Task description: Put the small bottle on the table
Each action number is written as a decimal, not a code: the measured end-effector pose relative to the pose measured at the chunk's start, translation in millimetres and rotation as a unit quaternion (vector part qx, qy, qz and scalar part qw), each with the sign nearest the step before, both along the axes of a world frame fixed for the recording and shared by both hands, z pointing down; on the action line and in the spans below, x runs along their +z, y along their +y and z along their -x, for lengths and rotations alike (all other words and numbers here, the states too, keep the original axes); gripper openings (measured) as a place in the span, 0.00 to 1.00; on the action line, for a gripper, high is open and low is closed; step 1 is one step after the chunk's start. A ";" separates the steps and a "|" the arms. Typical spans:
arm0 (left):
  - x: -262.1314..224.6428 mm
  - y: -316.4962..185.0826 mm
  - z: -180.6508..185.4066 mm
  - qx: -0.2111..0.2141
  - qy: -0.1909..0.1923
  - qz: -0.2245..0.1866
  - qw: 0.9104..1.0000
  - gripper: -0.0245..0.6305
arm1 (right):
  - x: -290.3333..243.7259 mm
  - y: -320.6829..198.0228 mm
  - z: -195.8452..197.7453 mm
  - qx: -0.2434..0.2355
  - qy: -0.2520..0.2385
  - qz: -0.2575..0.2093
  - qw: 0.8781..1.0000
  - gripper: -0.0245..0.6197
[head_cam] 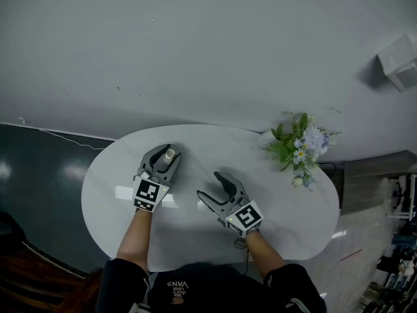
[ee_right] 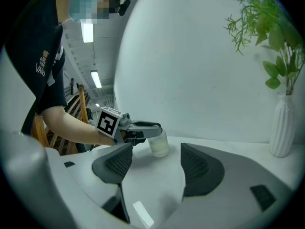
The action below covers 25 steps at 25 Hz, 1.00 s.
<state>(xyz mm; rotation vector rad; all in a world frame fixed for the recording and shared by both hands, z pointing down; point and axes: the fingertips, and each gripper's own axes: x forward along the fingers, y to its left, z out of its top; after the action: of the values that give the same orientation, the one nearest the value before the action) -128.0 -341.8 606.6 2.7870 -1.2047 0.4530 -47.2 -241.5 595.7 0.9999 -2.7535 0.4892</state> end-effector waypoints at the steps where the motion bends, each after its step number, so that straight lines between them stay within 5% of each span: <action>1: -0.2 -0.2 0.2 -0.001 0.001 0.000 1.000 0.28 | -1.2 2.0 -0.5 0.000 -0.001 0.000 1.000 0.48; 11: -6.1 6.4 0.9 -0.006 0.015 -0.003 1.000 0.38 | -13.1 27.0 -6.2 -0.007 0.002 -0.004 1.000 0.48; 25: -44.9 53.7 0.8 -0.031 0.025 -0.034 0.999 0.36 | -35.9 50.8 -8.7 -0.043 0.013 -0.028 0.999 0.47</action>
<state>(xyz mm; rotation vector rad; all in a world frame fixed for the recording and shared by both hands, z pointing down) -128.8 -288.1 561.7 2.7897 -1.3151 0.3427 -38.4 -190.7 559.7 0.8877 -2.7875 0.3858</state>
